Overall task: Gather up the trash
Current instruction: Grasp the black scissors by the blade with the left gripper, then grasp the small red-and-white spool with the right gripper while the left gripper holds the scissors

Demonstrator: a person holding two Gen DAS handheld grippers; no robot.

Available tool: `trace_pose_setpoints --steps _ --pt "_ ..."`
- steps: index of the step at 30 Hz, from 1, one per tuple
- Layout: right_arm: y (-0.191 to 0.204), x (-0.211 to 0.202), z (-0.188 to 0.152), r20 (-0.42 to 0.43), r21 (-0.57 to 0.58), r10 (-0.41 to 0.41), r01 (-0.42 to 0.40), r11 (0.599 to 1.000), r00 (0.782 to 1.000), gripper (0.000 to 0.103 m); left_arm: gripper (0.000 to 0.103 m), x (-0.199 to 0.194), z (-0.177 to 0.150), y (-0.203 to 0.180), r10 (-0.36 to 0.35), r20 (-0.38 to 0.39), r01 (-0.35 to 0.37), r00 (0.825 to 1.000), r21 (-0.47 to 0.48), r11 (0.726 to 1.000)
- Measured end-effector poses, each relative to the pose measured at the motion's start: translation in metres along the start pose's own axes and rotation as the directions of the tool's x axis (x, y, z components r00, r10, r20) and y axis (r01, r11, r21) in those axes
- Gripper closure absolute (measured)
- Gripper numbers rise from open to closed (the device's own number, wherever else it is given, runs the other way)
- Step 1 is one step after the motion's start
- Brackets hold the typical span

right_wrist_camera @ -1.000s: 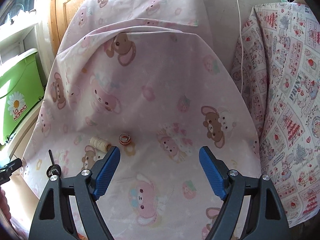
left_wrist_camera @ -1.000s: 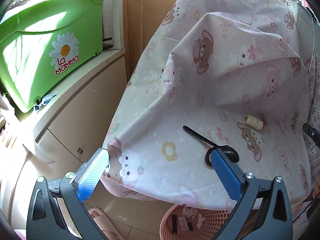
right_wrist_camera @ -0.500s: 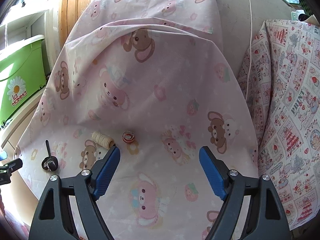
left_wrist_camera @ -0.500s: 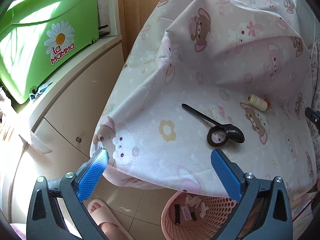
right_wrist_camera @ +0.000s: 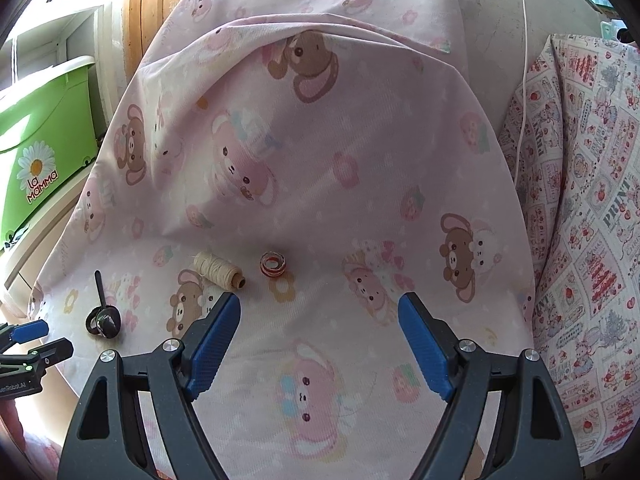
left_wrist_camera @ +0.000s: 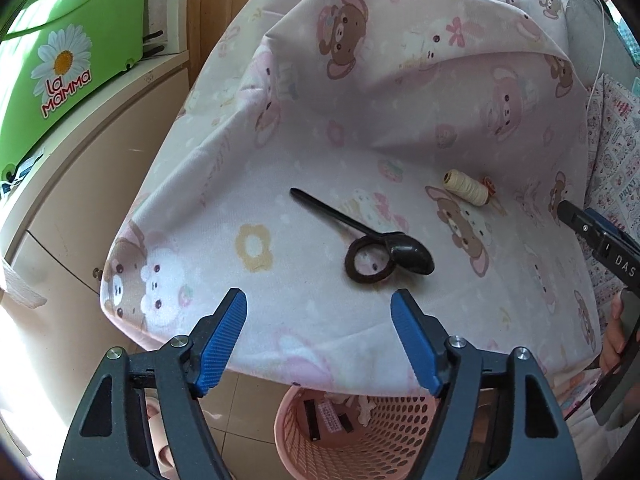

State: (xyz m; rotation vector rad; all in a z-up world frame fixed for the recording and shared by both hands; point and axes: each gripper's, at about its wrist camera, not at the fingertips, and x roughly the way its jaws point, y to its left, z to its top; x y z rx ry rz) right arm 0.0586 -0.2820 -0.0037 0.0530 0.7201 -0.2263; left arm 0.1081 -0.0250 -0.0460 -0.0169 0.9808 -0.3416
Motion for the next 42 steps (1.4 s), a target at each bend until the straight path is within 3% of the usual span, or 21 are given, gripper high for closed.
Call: trace_pose_setpoints --steps 5,9,11,18,20,22,27,30,34,38,42 --pt "0.006 0.005 -0.001 -0.015 -0.014 -0.006 0.005 1.000 1.000 0.020 0.031 0.015 0.022 -0.016 -0.038 0.011 0.039 0.999 -0.034 0.999" --pt "0.008 0.008 -0.001 -0.020 -0.008 -0.003 0.003 1.000 1.000 0.020 0.049 0.036 0.045 -0.007 -0.020 -0.049 0.013 0.999 -0.138 0.990" --pt "0.009 0.008 -0.001 -0.023 -0.004 -0.001 0.001 1.000 1.000 0.020 0.051 0.044 0.052 -0.002 0.001 -0.073 -0.014 0.997 -0.179 0.984" --pt "0.010 0.009 0.004 -0.009 0.001 -0.011 0.011 1.000 1.000 0.020 0.055 0.060 0.059 -0.028 0.161 -0.101 -0.166 0.982 -0.050 0.985" --pt "0.008 0.009 0.006 -0.011 0.015 -0.002 0.002 1.000 1.000 0.020 0.068 0.062 0.058 -0.034 0.177 -0.084 -0.180 0.981 -0.023 0.983" --pt "0.005 0.008 0.008 -0.009 0.028 0.001 -0.001 1.000 1.000 0.020 0.096 0.063 0.058 -0.038 0.198 -0.072 -0.199 0.978 -0.002 0.980" --pt "-0.008 0.011 0.012 -0.024 0.093 0.028 -0.026 0.995 0.999 0.020 0.097 0.051 0.062 -0.019 -0.010 -0.041 0.004 0.999 -0.141 0.990" --pt "-0.015 0.014 0.013 -0.041 0.129 0.045 -0.039 0.991 0.998 0.020 0.097 0.039 0.067 -0.011 -0.082 0.001 0.081 0.997 -0.186 0.979" --pt "-0.018 0.023 0.018 -0.079 0.129 0.124 -0.113 0.985 0.989 0.020 0.097 0.024 0.075 -0.003 -0.161 0.057 0.169 0.985 -0.197 0.966" --pt "-0.012 0.033 0.024 -0.091 0.120 0.146 -0.135 0.984 0.985 0.020 0.097 0.014 0.079 0.001 -0.141 0.081 0.154 0.987 -0.182 0.971" --pt "0.001 0.047 0.031 -0.100 0.093 0.134 -0.125 0.988 0.986 0.026 0.097 0.009 0.079 -0.003 -0.015 0.090 0.027 0.996 -0.136 0.990"
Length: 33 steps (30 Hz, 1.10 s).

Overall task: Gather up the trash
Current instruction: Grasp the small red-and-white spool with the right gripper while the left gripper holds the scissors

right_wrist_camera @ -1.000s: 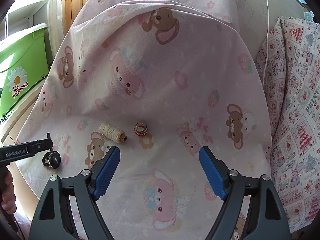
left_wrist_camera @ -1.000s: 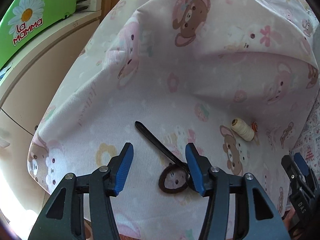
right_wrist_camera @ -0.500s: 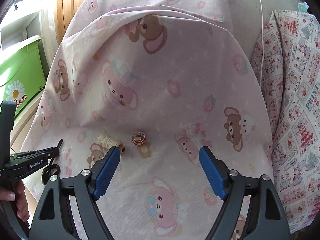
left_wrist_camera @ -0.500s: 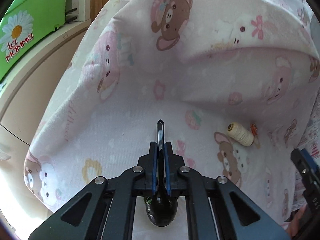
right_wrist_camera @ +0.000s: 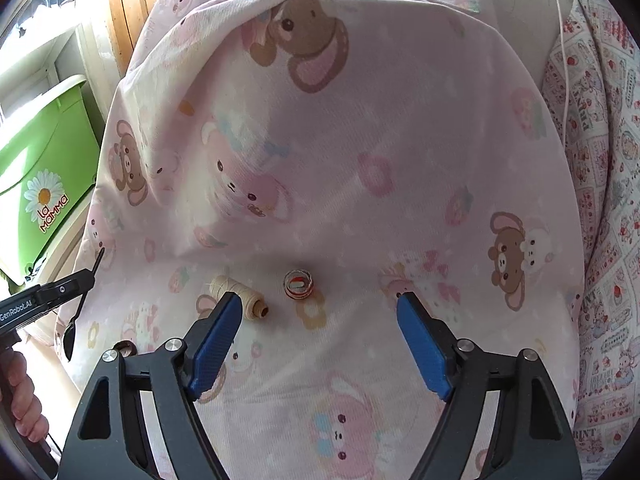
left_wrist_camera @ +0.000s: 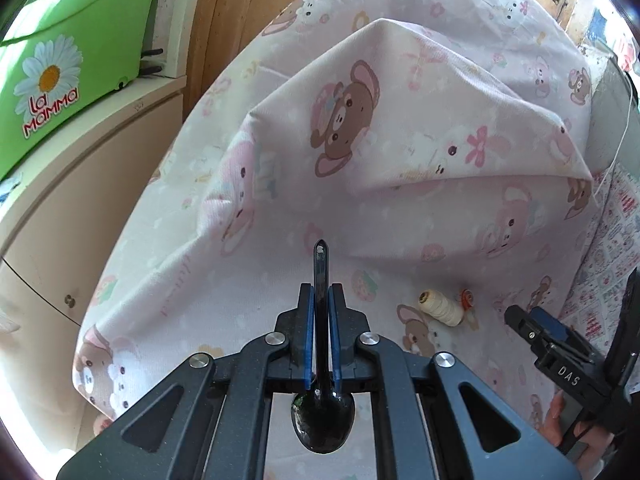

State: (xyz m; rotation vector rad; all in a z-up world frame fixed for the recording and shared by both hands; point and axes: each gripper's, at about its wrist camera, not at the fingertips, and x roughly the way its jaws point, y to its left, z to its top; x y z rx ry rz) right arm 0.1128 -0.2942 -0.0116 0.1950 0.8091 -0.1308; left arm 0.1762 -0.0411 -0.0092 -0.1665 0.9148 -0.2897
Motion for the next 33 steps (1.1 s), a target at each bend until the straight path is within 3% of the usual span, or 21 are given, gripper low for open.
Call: trace_pose_setpoints --steps 1,3,8,12,14,18,20,22,30,33 --pt "0.002 0.006 0.002 -0.010 0.004 0.000 0.001 1.000 1.000 0.030 0.097 0.001 -0.002 -0.002 0.071 0.000 -0.071 0.997 0.020 0.997" --pt "0.006 0.019 0.006 -0.024 0.020 -0.012 0.012 1.000 1.000 0.033 0.097 0.002 -0.005 0.001 0.114 0.003 -0.114 0.993 0.008 0.993" --pt "0.018 0.041 0.006 -0.064 0.007 -0.044 0.045 0.999 0.997 0.044 0.097 -0.002 -0.004 0.009 0.079 0.012 -0.078 0.997 -0.019 0.997" --pt "0.027 0.050 0.006 -0.079 -0.023 -0.051 0.049 0.999 0.996 0.050 0.097 -0.005 -0.005 0.009 0.089 0.034 -0.089 0.995 0.001 0.996" --pt "0.030 0.054 0.006 -0.089 -0.038 -0.049 0.046 0.998 0.995 0.061 0.097 -0.003 -0.005 0.009 0.088 0.027 -0.088 0.996 -0.003 0.996" --pt "0.032 0.063 0.005 -0.100 -0.040 -0.051 0.048 0.998 0.994 0.069 0.096 0.001 -0.008 0.010 0.048 -0.003 -0.048 0.999 -0.035 0.998" --pt "0.034 0.069 0.004 -0.111 -0.029 -0.053 0.050 0.998 0.992 0.086 0.097 0.001 -0.009 0.007 0.059 0.004 -0.059 0.998 -0.025 0.998" --pt "0.033 0.070 0.003 -0.101 -0.018 -0.059 0.057 0.998 0.993 0.095 0.096 -0.001 -0.010 0.005 0.065 0.014 -0.065 0.998 -0.014 0.998" --pt "0.022 0.040 -0.001 -0.034 0.019 -0.042 0.042 0.999 0.999 0.099 0.096 -0.011 -0.017 -0.009 0.105 0.065 -0.110 0.992 0.085 0.990" --pt "0.014 0.020 -0.004 0.005 0.039 0.002 -0.002 0.999 1.000 0.099 0.096 -0.017 -0.022 -0.019 0.073 0.067 -0.081 0.995 0.126 0.989"
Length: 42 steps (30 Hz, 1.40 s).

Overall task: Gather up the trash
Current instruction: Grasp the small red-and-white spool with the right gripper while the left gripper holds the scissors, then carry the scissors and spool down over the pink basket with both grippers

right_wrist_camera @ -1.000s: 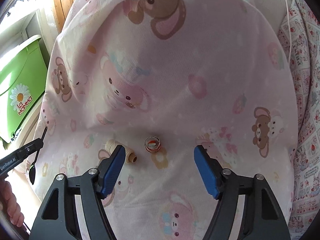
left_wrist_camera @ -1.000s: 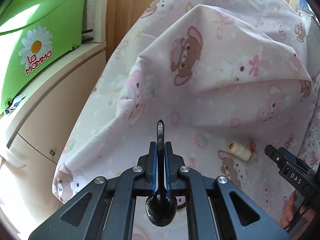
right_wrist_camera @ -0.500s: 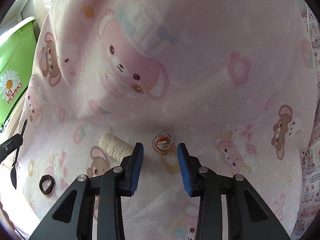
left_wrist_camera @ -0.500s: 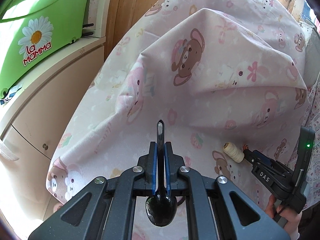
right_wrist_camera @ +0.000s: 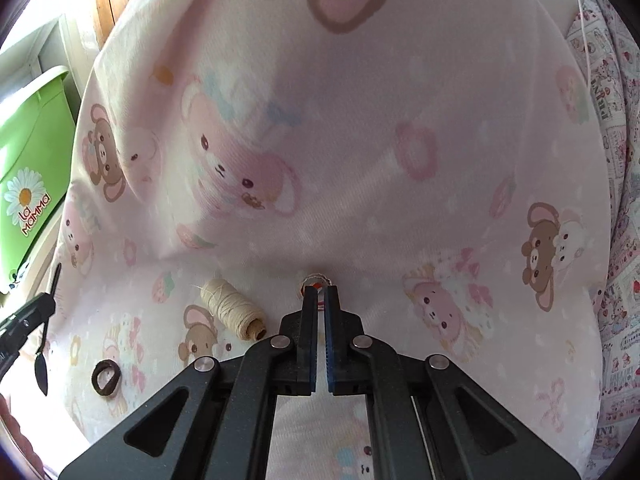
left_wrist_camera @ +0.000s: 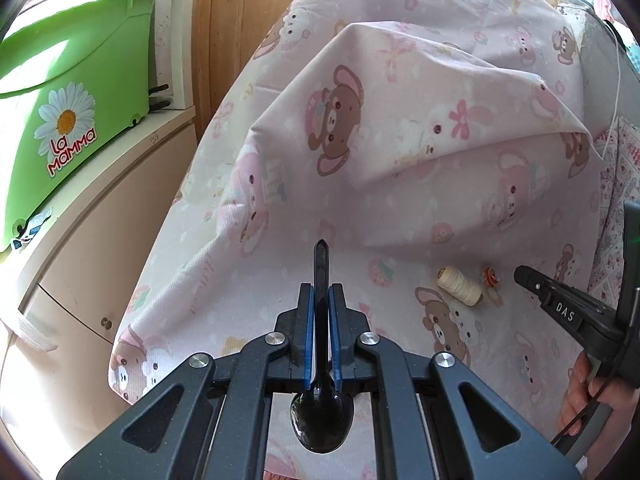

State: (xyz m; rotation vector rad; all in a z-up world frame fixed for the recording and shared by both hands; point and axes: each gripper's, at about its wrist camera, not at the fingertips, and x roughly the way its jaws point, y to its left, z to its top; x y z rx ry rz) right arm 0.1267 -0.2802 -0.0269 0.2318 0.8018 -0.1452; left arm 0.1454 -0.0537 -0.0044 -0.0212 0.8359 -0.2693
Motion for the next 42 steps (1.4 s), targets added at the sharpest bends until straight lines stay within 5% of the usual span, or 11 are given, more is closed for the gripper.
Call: trace_pose_setpoints --steps 5,15,23,30,42 --pt "-0.018 -0.025 0.005 0.051 0.039 0.114 -0.116 0.992 0.992 0.099 0.096 -0.014 -0.006 -0.009 0.004 0.033 -0.006 0.999 0.059 0.998" --pt "-0.033 -0.056 0.005 0.065 0.009 0.141 -0.142 0.990 0.988 0.099 0.096 -0.013 -0.017 0.001 0.027 0.006 -0.028 1.000 0.048 0.998" --pt "-0.051 -0.069 -0.001 0.024 0.072 0.273 -0.274 0.959 0.962 0.099 0.096 -0.025 -0.024 0.000 0.019 0.011 -0.020 1.000 0.063 0.998" --pt "-0.053 -0.066 -0.008 0.002 0.083 0.313 -0.312 0.946 0.950 0.099 0.096 -0.028 -0.034 -0.007 0.053 0.001 -0.052 0.999 0.135 0.989" --pt "-0.037 -0.083 -0.025 -0.001 0.046 0.359 -0.359 0.932 0.933 0.099 0.096 -0.059 -0.043 0.006 0.027 0.014 -0.028 1.000 0.097 0.995"
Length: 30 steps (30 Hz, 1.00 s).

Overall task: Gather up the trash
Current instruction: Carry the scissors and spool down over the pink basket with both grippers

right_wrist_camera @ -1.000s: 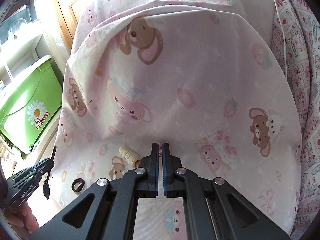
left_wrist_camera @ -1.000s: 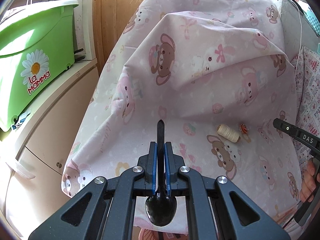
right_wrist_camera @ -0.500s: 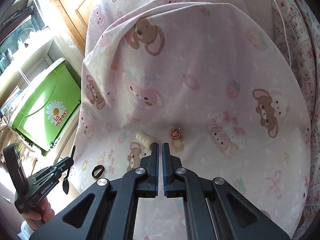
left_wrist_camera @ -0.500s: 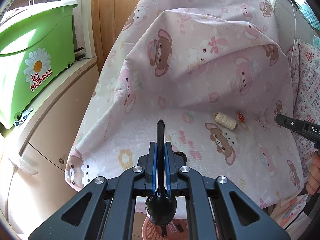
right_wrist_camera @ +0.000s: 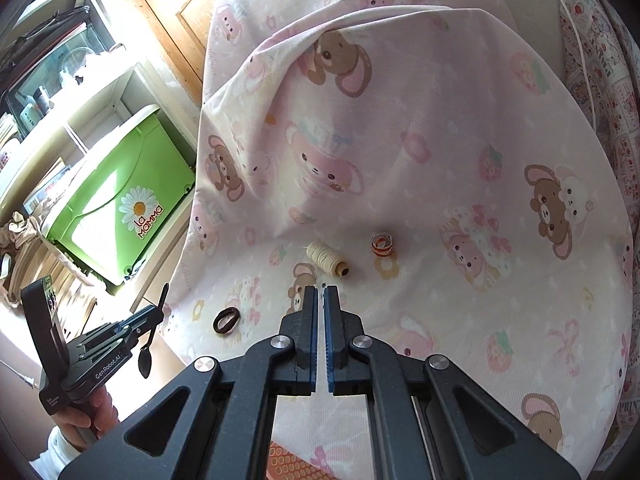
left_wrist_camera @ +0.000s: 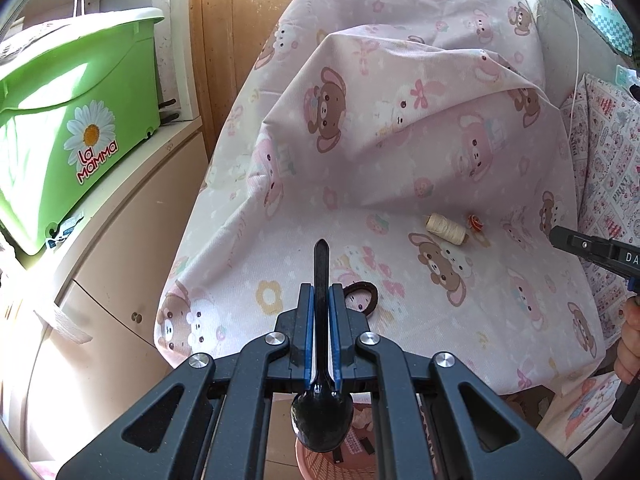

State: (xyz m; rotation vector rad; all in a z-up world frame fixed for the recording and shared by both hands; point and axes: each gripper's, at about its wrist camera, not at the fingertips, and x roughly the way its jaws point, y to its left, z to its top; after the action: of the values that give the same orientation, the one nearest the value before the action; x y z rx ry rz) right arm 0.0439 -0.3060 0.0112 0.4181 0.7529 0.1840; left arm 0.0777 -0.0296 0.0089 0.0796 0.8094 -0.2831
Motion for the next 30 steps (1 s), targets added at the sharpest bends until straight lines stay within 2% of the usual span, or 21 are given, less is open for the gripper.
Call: trace_pose_setpoints --steps 2,4,6,8,10,17,23,27,30 --pt "0.003 -0.004 -0.002 0.009 -0.013 -0.015 0.015 1.000 1.000 0.099 0.096 -0.006 -0.003 0.001 -0.001 0.008 0.001 1.000 0.005 1.000" --pt "0.008 -0.003 -0.003 0.041 -0.071 -0.119 0.121 0.990 0.992 0.099 0.096 -0.006 -0.005 0.000 -0.003 0.003 0.003 1.000 0.012 1.000" --pt "0.010 0.009 0.000 0.044 -0.114 -0.217 0.221 0.969 0.975 0.094 0.096 -0.002 -0.006 0.000 0.005 -0.009 -0.005 1.000 0.017 1.000" --pt "0.006 0.026 0.005 0.023 -0.101 -0.230 0.231 0.968 0.973 0.064 0.096 0.004 -0.008 0.002 0.017 -0.022 -0.017 1.000 0.008 1.000" --pt "0.003 0.044 0.011 0.015 -0.094 -0.254 0.254 0.963 0.967 0.055 0.096 0.010 -0.008 0.006 0.028 -0.030 -0.028 0.999 -0.004 1.000" --pt "-0.004 0.097 0.024 -0.056 -0.071 -0.350 0.346 0.936 0.935 0.055 0.096 0.026 -0.004 0.018 0.057 -0.044 -0.059 0.997 -0.045 0.997" --pt "-0.007 0.129 0.033 -0.087 -0.058 -0.435 0.432 0.900 0.896 0.056 0.096 0.039 -0.002 0.021 0.070 -0.062 -0.074 0.996 -0.049 0.996" --pt "-0.006 0.140 0.035 -0.085 -0.077 -0.463 0.458 0.886 0.882 0.062 0.096 0.042 0.000 0.023 0.068 -0.069 -0.071 0.995 -0.053 0.996" --pt "-0.004 0.144 0.033 -0.065 -0.102 -0.497 0.490 0.866 0.865 0.073 0.096 0.043 0.001 0.024 0.064 -0.069 -0.068 0.996 -0.061 0.996"
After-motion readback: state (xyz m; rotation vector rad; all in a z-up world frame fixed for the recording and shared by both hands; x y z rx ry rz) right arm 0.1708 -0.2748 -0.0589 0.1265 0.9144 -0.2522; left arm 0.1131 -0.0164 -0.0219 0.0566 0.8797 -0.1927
